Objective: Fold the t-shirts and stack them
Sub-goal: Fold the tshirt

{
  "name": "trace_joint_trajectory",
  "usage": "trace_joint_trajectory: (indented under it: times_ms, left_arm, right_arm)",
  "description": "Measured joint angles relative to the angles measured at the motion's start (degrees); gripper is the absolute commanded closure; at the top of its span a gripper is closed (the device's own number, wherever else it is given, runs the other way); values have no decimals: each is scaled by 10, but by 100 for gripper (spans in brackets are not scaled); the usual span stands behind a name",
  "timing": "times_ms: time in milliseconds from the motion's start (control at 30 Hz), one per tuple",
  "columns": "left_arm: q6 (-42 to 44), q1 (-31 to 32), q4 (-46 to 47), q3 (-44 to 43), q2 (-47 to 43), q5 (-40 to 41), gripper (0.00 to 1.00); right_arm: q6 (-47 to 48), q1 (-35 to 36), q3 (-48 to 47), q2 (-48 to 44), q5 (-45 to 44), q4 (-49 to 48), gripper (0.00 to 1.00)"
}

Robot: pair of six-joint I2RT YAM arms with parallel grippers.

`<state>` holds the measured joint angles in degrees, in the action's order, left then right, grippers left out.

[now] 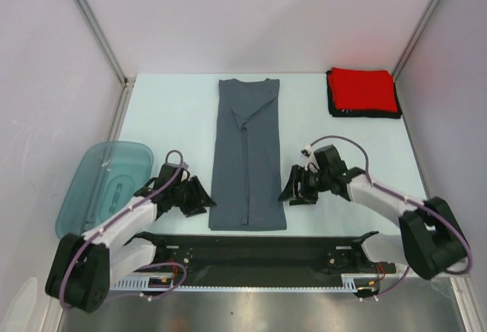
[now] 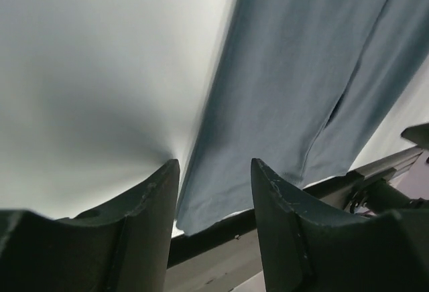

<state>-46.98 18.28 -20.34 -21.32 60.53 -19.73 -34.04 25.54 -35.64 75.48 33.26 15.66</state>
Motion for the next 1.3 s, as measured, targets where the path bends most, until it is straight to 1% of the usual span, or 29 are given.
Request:
trace_joint_trajectory:
  times_ms: [100, 167, 267, 400, 533, 667, 833, 900, 1000, 1233, 1300]
  left_arm:
    - [-12, 20, -19, 14, -56, 21, 51]
    - [-18, 32, -24, 18, -66, 33, 55]
    - [-32, 57, -30, 30, -62, 39, 58]
    - [-52, 83, -26, 38, -67, 33, 59]
    - [-63, 89, -33, 51, -97, 36, 59]
    - [-76, 97, -58, 56, -120, 44, 57]
    - [-90, 99, -74, 56, -124, 45, 57]
    - [-96, 99, -74, 56, -121, 45, 58]
    - [-103, 99, -75, 56, -119, 45, 61]
    - [-111, 99, -81, 60, -118, 45, 77]
    - [-111, 99, -81, 62, -118, 43, 80]
  right_arm:
    - [-25, 18, 65, -75, 5, -21, 44]
    - [-38, 19, 91, -100, 6, -30, 44]
    - [-51, 20, 111, -115, 5, -39, 44]
    - [-61, 21, 127, -122, 6, -56, 45]
    - [-75, 24, 153, -110, 13, -85, 46]
    - [-88, 42, 176, -82, 18, -112, 47]
    - [-97, 59, 179, -54, 27, -154, 50]
    - [-99, 61, 179, -42, 31, -170, 53]
    - [-103, 63, 179, -22, 40, -191, 57]
    - [-120, 79, 189, -11, 43, -224, 59]
    - [-124, 80, 196, -17, 42, -228, 64]
